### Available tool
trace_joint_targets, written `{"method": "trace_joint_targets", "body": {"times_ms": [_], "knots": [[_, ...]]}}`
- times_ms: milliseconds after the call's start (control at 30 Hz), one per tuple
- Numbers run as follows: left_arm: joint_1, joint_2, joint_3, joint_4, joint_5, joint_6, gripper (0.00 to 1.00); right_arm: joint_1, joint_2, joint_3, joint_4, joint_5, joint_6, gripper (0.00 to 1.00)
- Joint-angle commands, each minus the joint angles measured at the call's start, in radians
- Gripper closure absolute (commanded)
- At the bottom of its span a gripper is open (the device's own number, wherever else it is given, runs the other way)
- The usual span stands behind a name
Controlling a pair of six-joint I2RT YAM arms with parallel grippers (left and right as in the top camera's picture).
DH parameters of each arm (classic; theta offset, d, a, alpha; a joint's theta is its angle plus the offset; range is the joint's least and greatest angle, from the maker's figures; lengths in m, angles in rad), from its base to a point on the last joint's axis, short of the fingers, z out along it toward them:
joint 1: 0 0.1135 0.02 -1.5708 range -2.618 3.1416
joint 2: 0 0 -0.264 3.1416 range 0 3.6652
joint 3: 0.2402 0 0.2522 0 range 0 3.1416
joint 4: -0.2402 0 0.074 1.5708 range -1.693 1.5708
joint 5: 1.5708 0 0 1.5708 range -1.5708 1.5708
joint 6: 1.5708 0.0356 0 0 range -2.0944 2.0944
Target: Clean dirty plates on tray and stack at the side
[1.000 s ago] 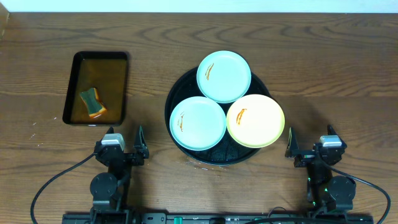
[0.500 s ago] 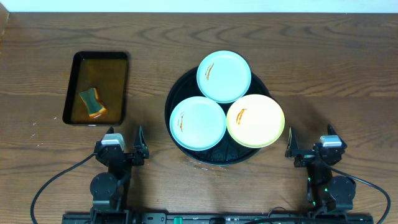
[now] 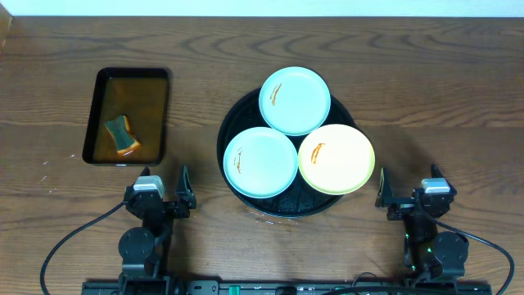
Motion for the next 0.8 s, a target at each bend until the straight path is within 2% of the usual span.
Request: {"method": "trace_joint_targets", "body": {"times_ms": [0, 667, 733, 767], "knots": [[-0.003, 0.002, -0.02, -0.031, -0.016, 0.016, 0.2, -0.006, 0.002, -0.002, -0.004, 0.01, -0.012, 0.01], [-0.003, 0.002, -0.02, -0.03, -0.016, 0.016, 0.2, -0.006, 0.002, -0.002, -0.004, 0.01, -0.012, 0.01], [-0.003, 0.002, -0.019, 0.039, 0.108, -0.116, 0.19, -0.006, 0.002, -0.002, -0.004, 0.01, -0.012, 0.01], [-0.003, 0.002, -0.019, 0.069, 0.243, -0.238, 0.2, -0.006, 0.002, -0.002, -0.004, 0.01, -0.012, 0.01]]}}
